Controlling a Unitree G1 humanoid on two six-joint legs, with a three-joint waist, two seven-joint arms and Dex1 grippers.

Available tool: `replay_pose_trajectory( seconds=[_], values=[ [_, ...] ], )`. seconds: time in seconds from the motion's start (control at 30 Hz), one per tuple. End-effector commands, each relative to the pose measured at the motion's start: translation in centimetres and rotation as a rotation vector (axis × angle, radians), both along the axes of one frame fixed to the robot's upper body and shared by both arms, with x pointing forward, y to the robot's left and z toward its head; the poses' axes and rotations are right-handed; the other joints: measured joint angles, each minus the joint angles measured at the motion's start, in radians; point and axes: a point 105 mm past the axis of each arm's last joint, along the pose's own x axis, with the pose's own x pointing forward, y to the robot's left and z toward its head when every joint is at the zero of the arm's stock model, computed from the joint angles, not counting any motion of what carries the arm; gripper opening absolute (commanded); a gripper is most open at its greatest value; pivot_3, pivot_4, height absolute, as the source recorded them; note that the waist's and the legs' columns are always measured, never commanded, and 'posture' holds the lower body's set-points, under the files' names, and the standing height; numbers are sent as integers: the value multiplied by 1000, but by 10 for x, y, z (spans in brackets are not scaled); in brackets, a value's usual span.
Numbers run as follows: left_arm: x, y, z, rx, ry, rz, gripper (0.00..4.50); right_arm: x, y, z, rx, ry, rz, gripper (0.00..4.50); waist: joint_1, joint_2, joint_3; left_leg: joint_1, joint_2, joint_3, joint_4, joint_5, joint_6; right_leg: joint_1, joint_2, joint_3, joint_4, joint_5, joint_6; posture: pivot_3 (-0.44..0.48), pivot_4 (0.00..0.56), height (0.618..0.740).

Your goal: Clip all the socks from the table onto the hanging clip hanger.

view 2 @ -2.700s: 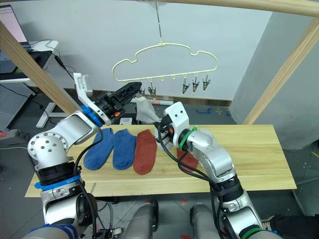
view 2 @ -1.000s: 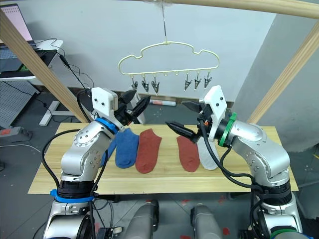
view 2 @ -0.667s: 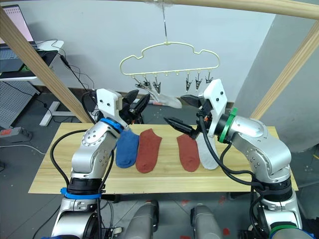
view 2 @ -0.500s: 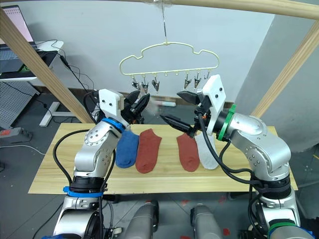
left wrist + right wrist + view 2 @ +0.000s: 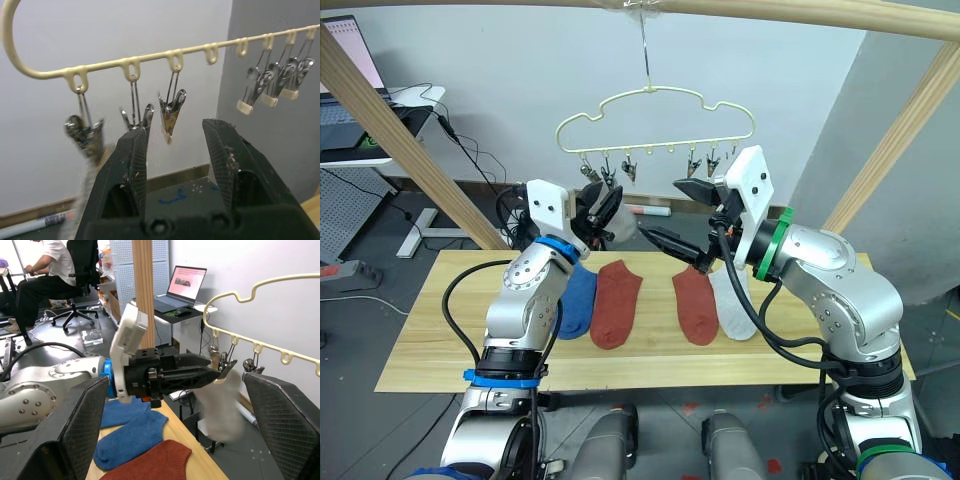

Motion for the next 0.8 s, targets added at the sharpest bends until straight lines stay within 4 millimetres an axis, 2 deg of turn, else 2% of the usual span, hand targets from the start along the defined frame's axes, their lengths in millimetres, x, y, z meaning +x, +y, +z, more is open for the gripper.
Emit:
replay_pose_trajectory(
  seconds=[0.03,0.8],
  values=[
    [4,0,17,-17,-65,23,1969,-6,2,15,18,-71,15,4500,-2,0,0,0,0,0,0,0,0,0,0,0,0,0,0,-27,172,740],
    [22,1,14,-52,-57,64,1969,-3,2,20,23,-84,-11,4500,-6,0,0,0,0,0,0,0,0,0,0,0,0,0,1,-49,191,740]
  ],
)
